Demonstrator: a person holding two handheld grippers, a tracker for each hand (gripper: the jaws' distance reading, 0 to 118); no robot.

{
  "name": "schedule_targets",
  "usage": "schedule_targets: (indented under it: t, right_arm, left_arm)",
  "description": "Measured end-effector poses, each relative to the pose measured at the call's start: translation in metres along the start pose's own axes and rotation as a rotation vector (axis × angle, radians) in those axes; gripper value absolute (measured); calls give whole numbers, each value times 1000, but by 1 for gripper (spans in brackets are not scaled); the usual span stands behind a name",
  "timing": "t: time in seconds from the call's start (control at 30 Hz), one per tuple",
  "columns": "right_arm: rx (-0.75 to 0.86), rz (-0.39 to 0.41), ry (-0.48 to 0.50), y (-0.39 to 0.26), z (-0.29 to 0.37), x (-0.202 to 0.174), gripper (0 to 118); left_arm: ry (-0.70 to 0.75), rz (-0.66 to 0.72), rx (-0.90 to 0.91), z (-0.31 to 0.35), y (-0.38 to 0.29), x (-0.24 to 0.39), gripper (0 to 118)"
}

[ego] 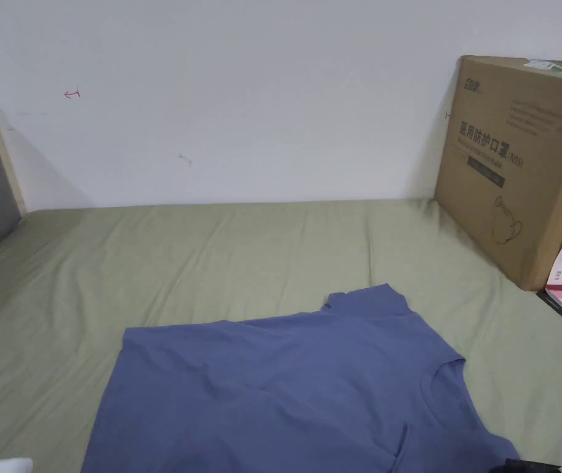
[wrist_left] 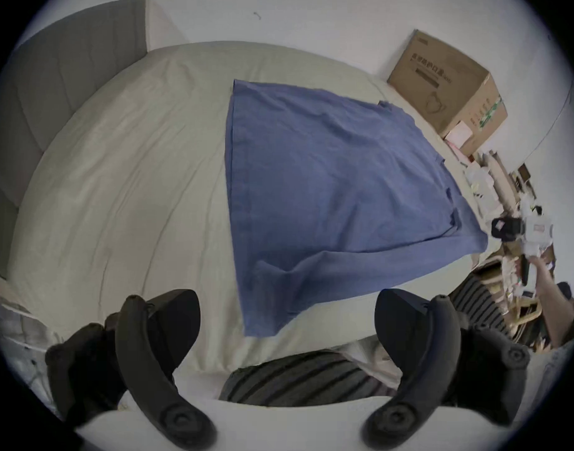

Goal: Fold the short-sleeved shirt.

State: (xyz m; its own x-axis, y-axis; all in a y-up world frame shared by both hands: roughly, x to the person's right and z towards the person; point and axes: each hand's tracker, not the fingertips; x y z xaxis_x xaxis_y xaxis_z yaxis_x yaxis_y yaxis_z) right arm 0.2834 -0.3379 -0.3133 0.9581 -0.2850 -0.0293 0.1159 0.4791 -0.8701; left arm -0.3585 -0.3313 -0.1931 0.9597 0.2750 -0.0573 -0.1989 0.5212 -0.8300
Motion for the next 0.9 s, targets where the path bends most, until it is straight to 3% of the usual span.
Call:
schedule_targets:
  t: [0.13, 0.3, 0.37, 0.4, 0.43, 0.5, 0.53, 0.77, 0.9]
  right_arm:
    - [154, 126, -6, 0, 37, -35, 108]
    - [545, 242, 117, -7, 93, -95, 107]
    - [748, 275, 236, -18, 107, -116, 105]
    - [807, 288, 241, -22, 110, -126, 101]
    - [849, 282, 226, -23, 113, -138, 89]
    - [891, 280, 251, -20, 116, -151, 20]
    - [883, 268, 253, -14, 114, -154, 7]
    - [875, 239, 276, 14, 113, -163, 3]
    - [857, 184, 294, 25, 115, -155, 3]
  left_arm:
    - [-17, -22, 204, 37, 12, 25, 111]
    - [0, -36, 615, 86, 15, 75, 110]
    - [-29, -51, 742, 95, 14, 94, 101]
    - [-30, -64, 787, 99, 14, 103, 93]
    - [8, -79, 825, 102, 17, 113, 76]
    - [21, -79, 883, 107, 22, 123, 15]
    - [17, -77, 901, 109, 25, 127, 1]
    - [-4, -87, 906, 115, 48, 138, 0]
    - [10, -95, 640, 111, 74, 125, 0]
